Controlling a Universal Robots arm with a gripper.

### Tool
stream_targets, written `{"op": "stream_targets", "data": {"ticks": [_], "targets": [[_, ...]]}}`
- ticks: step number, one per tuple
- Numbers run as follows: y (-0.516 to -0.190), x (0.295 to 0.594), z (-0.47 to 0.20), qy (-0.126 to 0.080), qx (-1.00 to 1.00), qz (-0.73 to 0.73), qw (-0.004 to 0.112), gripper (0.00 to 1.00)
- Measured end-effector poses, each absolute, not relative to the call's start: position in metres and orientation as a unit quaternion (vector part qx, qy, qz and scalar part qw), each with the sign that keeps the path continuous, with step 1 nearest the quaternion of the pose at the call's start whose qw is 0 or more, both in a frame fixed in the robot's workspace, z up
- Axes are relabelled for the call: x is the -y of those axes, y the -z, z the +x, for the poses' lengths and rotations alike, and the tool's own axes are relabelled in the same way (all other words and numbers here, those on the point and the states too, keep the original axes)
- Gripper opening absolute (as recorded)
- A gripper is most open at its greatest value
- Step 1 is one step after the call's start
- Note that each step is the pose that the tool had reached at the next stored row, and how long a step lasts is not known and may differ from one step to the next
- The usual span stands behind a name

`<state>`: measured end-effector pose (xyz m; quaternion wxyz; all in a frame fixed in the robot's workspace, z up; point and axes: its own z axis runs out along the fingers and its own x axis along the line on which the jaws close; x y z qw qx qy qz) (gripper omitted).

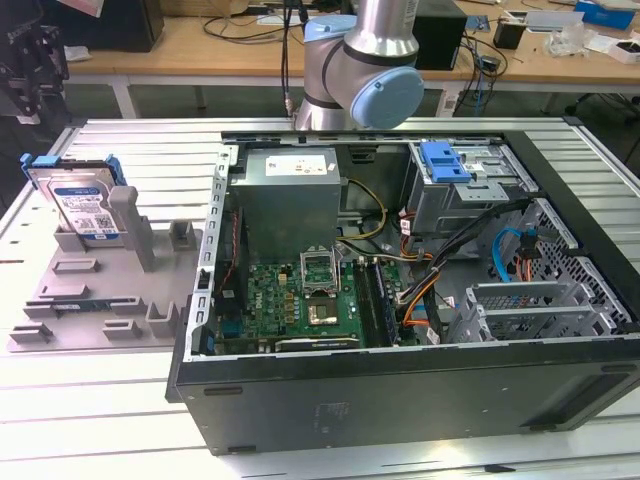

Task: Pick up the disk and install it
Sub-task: 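Pick up the disk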

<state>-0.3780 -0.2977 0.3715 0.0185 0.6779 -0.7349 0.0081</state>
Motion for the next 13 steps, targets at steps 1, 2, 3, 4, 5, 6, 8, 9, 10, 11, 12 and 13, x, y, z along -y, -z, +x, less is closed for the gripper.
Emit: {"op": "stream_targets", "data": {"ticks": [1,2,3,4,5,6,8,9,10,11,12,13], "targets": [[-0.371,0.298,-0.38,-0.008,0.735,0.678,0.019,0.5],[-0.371,0.298,-0.382,-0.008,0.735,0.678,0.019,0.5],[-0.371,0.298,-0.386,-0.008,0.735,0.678,0.018,0.5],[-0.371,0.298,-0.39,-0.008,0.735,0.677,0.018,0.5],[-0.37,0.298,-0.392,-0.008,0.735,0.677,0.018,0.5],[-0.37,0.298,-0.394,-0.008,0.735,0.677,0.018,0.5],[-0.37,0.299,-0.395,-0.008,0.735,0.677,0.018,0.5],[-0.37,0.3,-0.395,-0.008,0.735,0.677,0.018,0.5],[-0.37,0.301,-0.395,-0.008,0.735,0.677,0.019,0.5],[-0.37,0.302,-0.395,-0.008,0.735,0.678,0.019,0.5],[-0.369,0.304,-0.395,-0.008,0.735,0.678,0.019,0.5],[-0.369,0.304,-0.395,-0.008,0.735,0.678,0.018,0.5]]}}
